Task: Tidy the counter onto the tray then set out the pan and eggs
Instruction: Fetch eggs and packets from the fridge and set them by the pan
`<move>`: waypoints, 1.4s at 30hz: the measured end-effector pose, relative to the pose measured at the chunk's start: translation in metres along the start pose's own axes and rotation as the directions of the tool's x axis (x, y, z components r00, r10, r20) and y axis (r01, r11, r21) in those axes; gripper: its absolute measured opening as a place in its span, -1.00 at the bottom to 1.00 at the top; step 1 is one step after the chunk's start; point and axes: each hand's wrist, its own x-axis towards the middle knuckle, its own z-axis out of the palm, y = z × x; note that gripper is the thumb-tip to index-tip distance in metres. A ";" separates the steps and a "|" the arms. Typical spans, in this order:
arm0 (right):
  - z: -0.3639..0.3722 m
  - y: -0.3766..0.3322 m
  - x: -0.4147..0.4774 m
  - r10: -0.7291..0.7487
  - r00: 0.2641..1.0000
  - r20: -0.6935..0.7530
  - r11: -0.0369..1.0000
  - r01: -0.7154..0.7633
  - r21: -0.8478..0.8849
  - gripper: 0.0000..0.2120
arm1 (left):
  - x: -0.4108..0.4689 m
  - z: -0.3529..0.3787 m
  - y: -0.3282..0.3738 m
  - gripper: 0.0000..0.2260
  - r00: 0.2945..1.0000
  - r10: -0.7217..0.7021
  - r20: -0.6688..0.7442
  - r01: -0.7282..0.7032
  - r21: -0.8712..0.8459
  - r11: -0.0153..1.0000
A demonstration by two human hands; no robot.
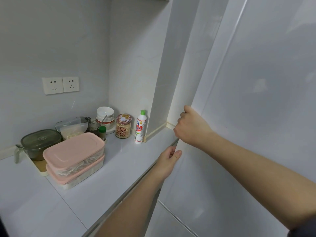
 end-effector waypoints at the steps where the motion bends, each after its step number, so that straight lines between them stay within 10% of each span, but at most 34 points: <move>1: -0.001 0.000 0.000 0.002 1.000 -0.003 1.000 -0.002 -0.006 -0.75 | -0.002 0.000 0.001 -0.75 1.000 0.005 -0.001 -0.005 0.015 1.000; 17: -0.089 -0.065 -0.050 0.046 0.944 -0.327 0.998 -0.055 -0.016 -0.66 | -0.133 -0.052 0.011 -0.78 0.994 0.090 0.064 -0.089 -0.009 0.996; 42: -0.206 -0.151 -0.210 0.139 0.632 -0.762 0.990 -0.098 0.099 -0.65 | -0.351 -0.042 0.038 -0.63 0.986 0.125 0.112 -0.136 0.104 0.985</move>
